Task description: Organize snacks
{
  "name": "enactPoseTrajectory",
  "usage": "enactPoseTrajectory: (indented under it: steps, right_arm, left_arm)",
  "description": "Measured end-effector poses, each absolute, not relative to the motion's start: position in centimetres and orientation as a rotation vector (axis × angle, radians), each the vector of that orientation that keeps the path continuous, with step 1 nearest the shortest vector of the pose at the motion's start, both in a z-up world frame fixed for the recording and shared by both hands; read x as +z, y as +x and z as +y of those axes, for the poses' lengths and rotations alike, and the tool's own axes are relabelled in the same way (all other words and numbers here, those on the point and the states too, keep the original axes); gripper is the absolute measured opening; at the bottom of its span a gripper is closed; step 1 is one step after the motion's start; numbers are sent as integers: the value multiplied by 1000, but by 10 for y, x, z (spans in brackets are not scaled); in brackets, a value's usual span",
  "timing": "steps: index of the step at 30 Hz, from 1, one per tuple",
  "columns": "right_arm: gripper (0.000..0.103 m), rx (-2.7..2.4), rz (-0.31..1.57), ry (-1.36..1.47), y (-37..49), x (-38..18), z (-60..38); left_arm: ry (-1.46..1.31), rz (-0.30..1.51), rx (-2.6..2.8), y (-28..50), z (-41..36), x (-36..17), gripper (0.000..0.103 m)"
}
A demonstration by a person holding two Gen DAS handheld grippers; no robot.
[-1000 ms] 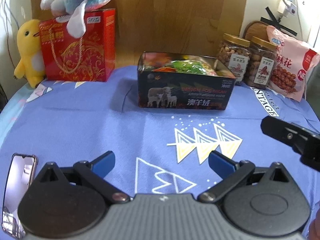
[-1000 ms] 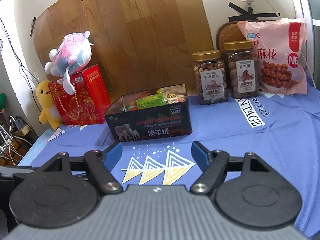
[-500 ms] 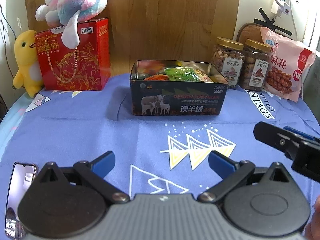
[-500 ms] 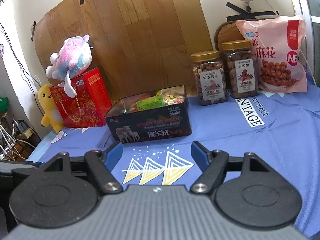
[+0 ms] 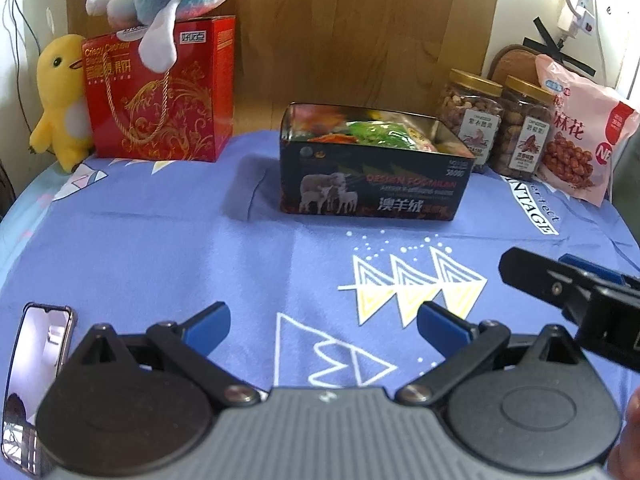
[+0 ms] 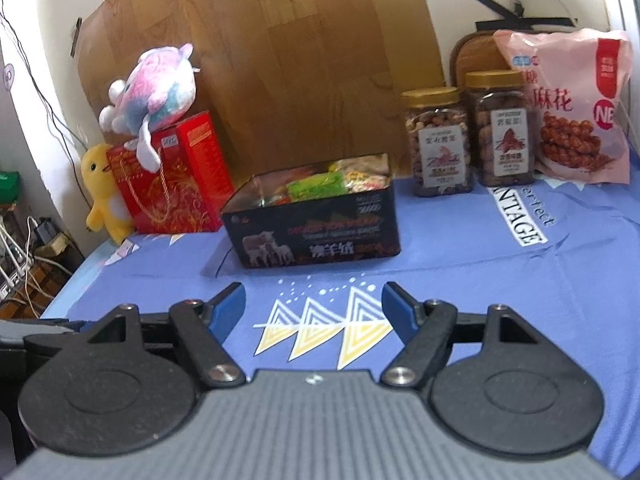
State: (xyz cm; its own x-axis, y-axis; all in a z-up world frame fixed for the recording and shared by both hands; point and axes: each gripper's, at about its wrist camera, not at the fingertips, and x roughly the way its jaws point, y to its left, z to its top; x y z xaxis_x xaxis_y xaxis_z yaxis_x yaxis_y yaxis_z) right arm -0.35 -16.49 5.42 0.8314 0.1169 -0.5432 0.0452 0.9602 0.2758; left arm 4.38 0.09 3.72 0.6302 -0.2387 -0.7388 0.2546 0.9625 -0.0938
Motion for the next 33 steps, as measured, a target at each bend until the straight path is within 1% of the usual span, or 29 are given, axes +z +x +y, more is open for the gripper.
enactPoseTrajectory:
  steps: [11, 17, 25, 33]
  right_arm:
    - [77, 2, 594, 294, 4, 58, -163]
    - [77, -17, 530, 239, -4, 69, -162]
    - [77, -9, 602, 343, 0, 63, -180]
    - [77, -1, 598, 354, 2, 69, -189]
  left_arm:
    - [-18, 864, -284, 54, 15, 28, 103]
    - [9, 827, -301, 54, 6, 37, 103]
    - [44, 843, -315, 59, -8, 40, 103]
    - [74, 834, -297, 56, -17, 43, 103]
